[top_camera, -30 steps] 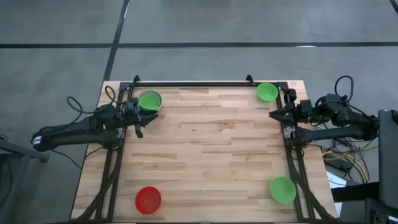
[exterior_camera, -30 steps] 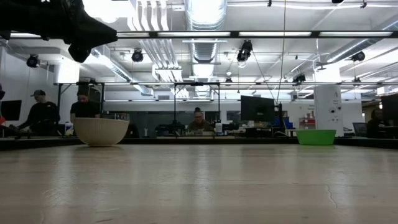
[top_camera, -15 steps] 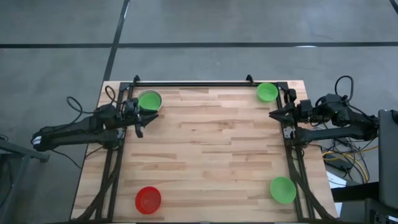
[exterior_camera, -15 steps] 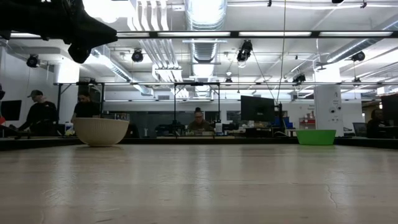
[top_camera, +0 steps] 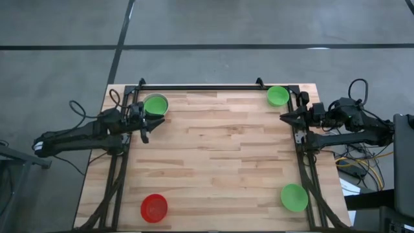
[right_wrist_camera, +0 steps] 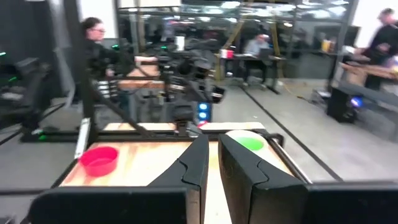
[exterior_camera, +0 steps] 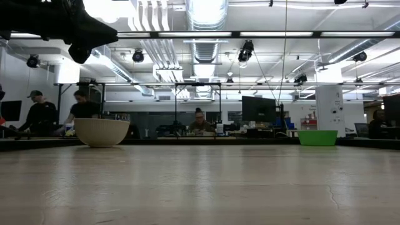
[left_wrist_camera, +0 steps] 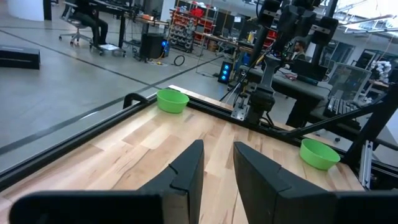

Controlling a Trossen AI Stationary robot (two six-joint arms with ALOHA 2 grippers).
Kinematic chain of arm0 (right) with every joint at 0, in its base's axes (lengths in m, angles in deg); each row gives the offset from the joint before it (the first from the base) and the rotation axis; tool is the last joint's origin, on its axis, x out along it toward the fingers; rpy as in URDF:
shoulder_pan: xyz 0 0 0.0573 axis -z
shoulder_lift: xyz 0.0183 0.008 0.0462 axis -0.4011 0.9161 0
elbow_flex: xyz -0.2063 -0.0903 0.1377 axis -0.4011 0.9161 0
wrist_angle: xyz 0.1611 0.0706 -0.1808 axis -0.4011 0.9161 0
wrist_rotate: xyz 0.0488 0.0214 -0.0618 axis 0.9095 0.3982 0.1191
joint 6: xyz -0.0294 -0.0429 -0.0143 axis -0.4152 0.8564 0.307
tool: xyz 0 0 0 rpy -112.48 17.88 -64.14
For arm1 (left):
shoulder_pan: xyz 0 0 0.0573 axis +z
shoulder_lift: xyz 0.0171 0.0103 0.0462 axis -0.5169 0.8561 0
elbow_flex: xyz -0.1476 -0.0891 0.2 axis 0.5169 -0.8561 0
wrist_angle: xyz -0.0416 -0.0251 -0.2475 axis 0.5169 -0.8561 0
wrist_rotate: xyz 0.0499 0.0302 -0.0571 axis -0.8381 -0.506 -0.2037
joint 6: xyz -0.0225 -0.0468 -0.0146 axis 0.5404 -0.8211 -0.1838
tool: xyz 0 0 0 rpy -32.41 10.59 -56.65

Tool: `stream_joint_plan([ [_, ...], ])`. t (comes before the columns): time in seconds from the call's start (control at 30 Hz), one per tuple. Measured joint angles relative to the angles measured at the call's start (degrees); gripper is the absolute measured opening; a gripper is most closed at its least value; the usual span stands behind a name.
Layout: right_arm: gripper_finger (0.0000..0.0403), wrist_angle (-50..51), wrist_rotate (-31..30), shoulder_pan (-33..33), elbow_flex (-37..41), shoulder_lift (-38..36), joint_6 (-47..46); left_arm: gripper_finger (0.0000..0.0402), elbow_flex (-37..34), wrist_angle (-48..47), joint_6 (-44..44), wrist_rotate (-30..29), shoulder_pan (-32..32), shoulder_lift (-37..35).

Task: Nest bowls inside each other
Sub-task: Stack the top green bowl on the stacked green bowl

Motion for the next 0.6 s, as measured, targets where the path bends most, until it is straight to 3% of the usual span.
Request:
stream_joint_plan([
  [0.3,0.0034,1.24,-11.51,0.04,0.0,0.13,-4.75,0.0092,0.0,0.0,-0.02,0.0,0.0,0.0],
  [0.6,0.0034,5.57,-18.16,0.13,0.0,2.89,-13.16,0.0092,0.0,0.0,-0.04,0.0,0.0,0.02],
])
